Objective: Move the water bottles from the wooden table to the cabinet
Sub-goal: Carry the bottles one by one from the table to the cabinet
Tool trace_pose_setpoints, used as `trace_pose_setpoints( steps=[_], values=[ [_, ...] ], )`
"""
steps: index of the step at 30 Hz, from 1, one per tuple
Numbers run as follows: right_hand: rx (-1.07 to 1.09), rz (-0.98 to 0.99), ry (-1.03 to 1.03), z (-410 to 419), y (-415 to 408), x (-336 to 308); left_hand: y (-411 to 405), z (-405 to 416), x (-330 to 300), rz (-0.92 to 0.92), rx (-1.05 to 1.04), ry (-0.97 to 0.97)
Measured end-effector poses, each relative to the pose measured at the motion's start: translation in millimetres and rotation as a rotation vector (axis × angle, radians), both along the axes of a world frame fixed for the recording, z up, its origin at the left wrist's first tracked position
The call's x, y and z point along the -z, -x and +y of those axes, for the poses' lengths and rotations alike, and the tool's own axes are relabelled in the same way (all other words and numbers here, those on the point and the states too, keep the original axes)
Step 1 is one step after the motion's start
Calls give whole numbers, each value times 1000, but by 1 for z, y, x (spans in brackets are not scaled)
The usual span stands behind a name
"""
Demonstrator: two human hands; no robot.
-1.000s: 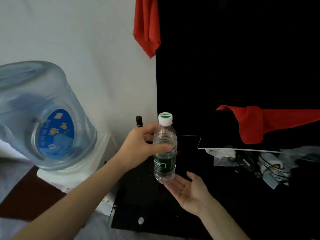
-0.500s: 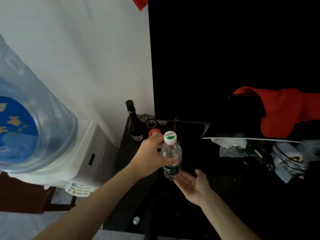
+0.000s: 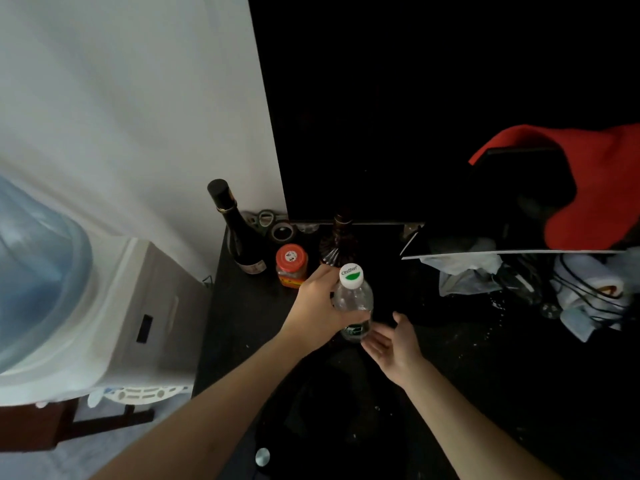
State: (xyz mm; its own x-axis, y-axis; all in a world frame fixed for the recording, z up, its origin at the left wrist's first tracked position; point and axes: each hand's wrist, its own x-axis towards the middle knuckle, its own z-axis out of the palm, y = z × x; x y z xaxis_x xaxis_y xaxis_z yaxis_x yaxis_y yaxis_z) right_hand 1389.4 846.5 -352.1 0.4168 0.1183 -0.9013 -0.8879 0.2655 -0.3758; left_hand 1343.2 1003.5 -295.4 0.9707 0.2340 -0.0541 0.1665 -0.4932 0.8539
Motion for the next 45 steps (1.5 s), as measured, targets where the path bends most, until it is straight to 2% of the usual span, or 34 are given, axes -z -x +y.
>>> trace_pose_setpoints(
  steps=[5,11,15,18,21,22,26,31,37,40,45],
  values=[
    [-4,-71,62,-3,-8,12,-4,-13,11,-40,26,-33],
    [-74,-29,-6,-11,-8,18,4,-23,22,-38,41,2],
    [-158,-72,-5,-17,-9,3,5,-27,14,29,46,27],
    [-294,-158,68,-16,-13,-23,6,-26,3,201,106,-86],
    [-471,-382,239,-20,-17,-54,13,-16,-15,543,144,-408],
    [-545,-491,304,-22,-17,-66,18,-11,-23,587,117,-475],
    [-883,-914,526,-32,-15,-119,46,4,-59,495,-23,-660],
    [-1150,-1275,753,-28,2,-175,77,6,-118,368,-115,-828],
    [-1426,-1509,1002,-12,37,-226,118,1,-170,257,-208,-922],
    [-1454,-1595,1102,-1,54,-246,140,4,-187,281,-221,-965],
    [-1464,-1687,1157,19,89,-273,181,10,-210,346,-274,-983]
  ],
)
